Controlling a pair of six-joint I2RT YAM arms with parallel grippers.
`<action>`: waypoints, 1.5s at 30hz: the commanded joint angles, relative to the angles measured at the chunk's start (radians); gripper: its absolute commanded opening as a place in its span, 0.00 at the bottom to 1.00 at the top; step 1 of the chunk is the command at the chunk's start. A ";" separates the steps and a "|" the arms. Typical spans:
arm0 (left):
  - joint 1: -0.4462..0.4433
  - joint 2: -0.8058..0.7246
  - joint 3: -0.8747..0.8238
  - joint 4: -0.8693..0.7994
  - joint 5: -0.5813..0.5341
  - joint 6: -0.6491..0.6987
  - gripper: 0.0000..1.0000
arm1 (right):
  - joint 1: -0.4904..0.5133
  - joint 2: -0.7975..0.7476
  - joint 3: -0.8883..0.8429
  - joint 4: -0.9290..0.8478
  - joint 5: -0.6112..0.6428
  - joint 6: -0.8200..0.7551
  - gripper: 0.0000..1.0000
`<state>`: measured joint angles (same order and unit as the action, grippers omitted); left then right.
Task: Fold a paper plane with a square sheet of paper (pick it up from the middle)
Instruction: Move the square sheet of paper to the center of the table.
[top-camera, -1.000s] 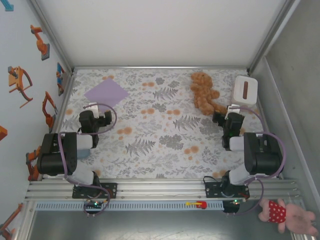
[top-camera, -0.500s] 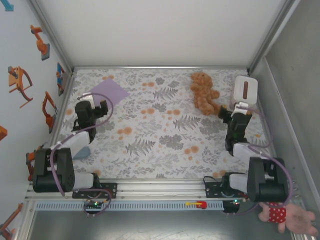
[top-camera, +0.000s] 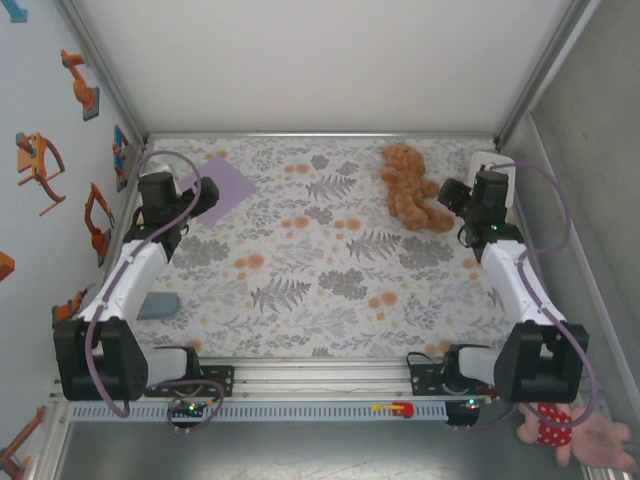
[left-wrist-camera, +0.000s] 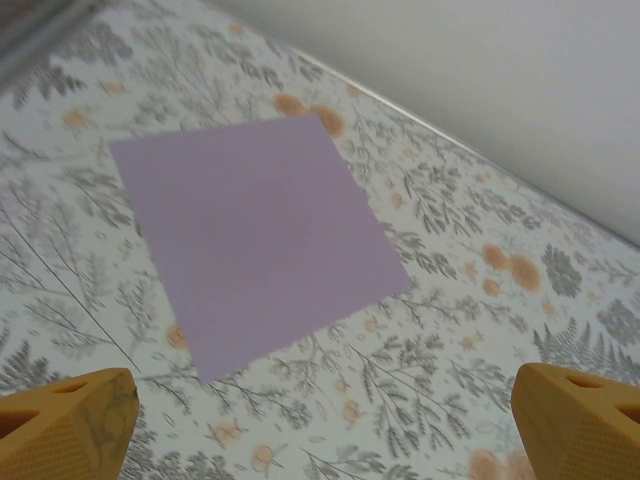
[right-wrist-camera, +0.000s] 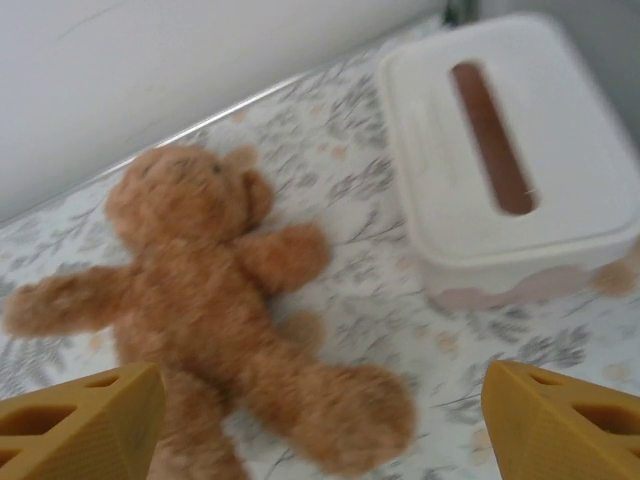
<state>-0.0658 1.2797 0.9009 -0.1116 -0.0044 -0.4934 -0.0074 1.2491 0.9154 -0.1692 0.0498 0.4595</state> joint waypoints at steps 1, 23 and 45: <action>-0.003 0.081 0.060 -0.117 0.116 -0.112 0.96 | 0.072 0.049 0.077 -0.131 -0.148 0.092 0.80; 0.023 0.677 0.495 -0.182 0.123 -0.213 0.50 | 0.615 0.526 0.415 -0.129 -0.193 0.188 0.64; -0.012 0.806 0.466 -0.229 0.199 -0.196 0.46 | 0.618 0.555 0.392 -0.124 -0.158 0.215 0.62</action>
<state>-0.0612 2.0819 1.4094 -0.2726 0.1493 -0.6949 0.6094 1.7840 1.2991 -0.2832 -0.1368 0.6582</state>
